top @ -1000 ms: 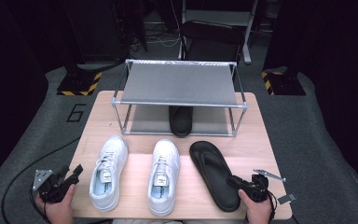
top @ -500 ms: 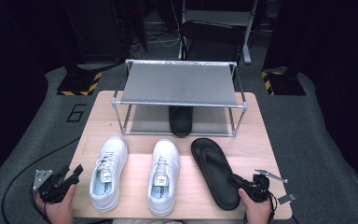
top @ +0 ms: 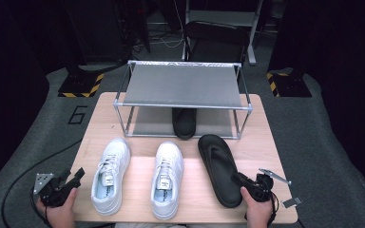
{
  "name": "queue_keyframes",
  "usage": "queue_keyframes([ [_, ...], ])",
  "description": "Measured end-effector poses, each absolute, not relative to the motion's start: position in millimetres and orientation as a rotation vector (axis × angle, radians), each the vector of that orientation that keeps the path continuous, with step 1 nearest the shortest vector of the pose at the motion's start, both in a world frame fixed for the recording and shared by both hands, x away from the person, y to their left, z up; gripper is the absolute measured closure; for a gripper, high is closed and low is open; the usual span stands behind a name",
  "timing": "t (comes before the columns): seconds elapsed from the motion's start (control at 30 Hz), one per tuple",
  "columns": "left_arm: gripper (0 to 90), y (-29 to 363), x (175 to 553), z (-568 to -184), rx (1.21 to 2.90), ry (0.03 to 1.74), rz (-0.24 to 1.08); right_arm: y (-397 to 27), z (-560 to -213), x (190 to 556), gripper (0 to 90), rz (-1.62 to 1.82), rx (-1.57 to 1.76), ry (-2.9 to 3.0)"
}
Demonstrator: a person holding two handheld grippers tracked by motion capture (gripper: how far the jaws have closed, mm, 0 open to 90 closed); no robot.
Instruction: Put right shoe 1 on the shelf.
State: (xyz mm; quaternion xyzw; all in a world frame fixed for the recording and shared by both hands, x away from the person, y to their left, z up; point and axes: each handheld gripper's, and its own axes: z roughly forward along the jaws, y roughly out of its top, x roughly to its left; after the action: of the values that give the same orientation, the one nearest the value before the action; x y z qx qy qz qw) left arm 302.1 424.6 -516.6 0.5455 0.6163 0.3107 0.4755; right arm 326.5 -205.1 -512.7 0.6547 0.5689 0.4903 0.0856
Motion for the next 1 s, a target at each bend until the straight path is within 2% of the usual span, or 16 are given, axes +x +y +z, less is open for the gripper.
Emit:
queue_keyframes([
  [0.37,38.0,426,302,-516,1.339,1.502,0.752,-203,-502,348,64.4,1.461,1.929,1.605],
  [1.0,38.0,424,303,-516,1.347,1.498,0.753,-189,-503,390,64.4,1.386,1.876,1.517],
])
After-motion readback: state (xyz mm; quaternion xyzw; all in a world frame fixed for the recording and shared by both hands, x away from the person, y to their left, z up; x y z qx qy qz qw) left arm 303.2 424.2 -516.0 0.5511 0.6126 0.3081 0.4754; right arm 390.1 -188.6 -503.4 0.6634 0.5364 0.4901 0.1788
